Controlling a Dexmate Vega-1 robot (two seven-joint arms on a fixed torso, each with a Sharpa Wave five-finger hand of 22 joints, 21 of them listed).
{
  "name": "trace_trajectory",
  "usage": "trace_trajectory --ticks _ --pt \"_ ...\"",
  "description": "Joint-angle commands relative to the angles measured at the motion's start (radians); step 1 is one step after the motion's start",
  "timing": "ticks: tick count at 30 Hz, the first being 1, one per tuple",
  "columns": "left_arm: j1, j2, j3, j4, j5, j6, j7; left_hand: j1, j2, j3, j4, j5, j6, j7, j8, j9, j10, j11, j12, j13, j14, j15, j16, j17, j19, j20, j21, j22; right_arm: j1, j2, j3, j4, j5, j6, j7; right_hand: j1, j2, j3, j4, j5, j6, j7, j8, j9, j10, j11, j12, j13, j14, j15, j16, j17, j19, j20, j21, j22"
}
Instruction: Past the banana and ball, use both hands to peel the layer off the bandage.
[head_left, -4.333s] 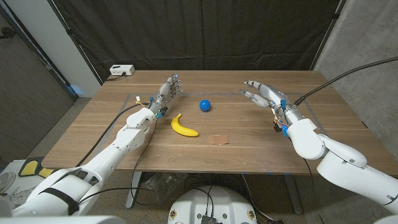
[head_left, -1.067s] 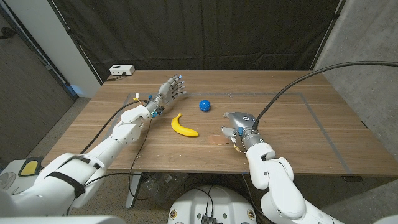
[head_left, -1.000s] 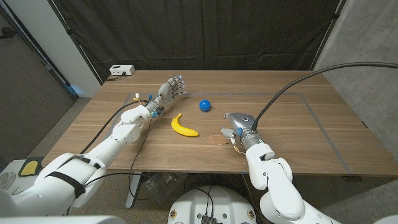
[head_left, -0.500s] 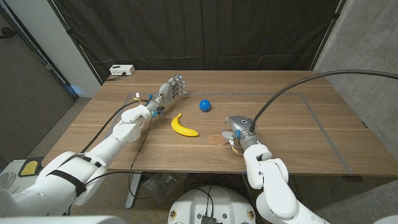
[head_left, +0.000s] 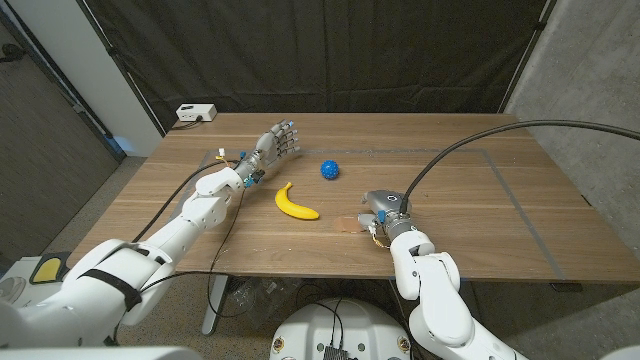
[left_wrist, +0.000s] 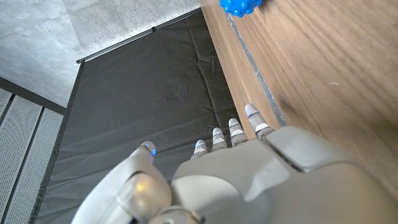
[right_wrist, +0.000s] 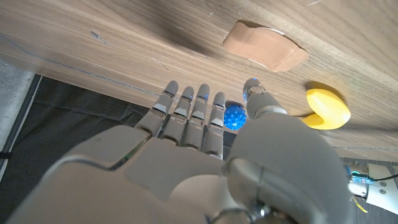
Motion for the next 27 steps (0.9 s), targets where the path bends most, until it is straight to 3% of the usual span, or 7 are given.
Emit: trace_trajectory --ticks 1,11,27 --pt "-0.021 -0.015 0.004 0.037 0.006 -0.008 -0.011 -0.002 0.001 -0.008 0.000 -0.005 0.000 -0.002 -0.001 0.002 0.001 0.002 -0.003 0.000 0.006 0.006 0.000 0.005 -0.004 0.004 -0.005 0.003 0.004 0.014 0.005 0.032 0.006 0.007 0.007 -0.008 -0.006 -0.009 0.002 0.001 0.018 -0.001 0.002 0.004 0.009 -0.004 0.002 0.002 0.011 -0.049 0.005 0.006 0.005 0.001 0.003 0.002" --pt "-0.036 -0.025 0.007 0.062 0.011 -0.010 -0.017 -0.002 0.001 -0.009 0.000 -0.005 0.000 -0.002 -0.002 0.002 -0.001 0.003 -0.004 0.000 0.005 0.006 -0.001 0.005 -0.004 0.005 -0.006 0.004 0.004 0.015 -0.006 0.057 0.019 0.008 -0.054 -0.003 -0.034 -0.036 -0.004 0.012 0.084 -0.004 0.015 0.005 0.049 -0.020 0.010 0.003 0.045 -0.067 0.009 0.002 0.009 0.004 0.008 0.002" --pt "-0.045 -0.031 0.007 0.082 0.015 -0.017 -0.025 -0.003 0.001 -0.011 0.001 -0.005 0.000 -0.002 -0.003 0.002 -0.001 0.003 -0.004 0.001 0.005 0.007 -0.001 0.005 -0.005 0.005 -0.008 0.004 0.015 0.022 -0.037 0.101 -0.018 -0.020 -0.084 0.016 -0.078 -0.052 -0.010 0.042 0.166 -0.027 0.035 0.008 0.130 -0.049 0.031 0.008 0.111 -0.102 0.014 0.002 0.019 -0.006 0.015 0.001"
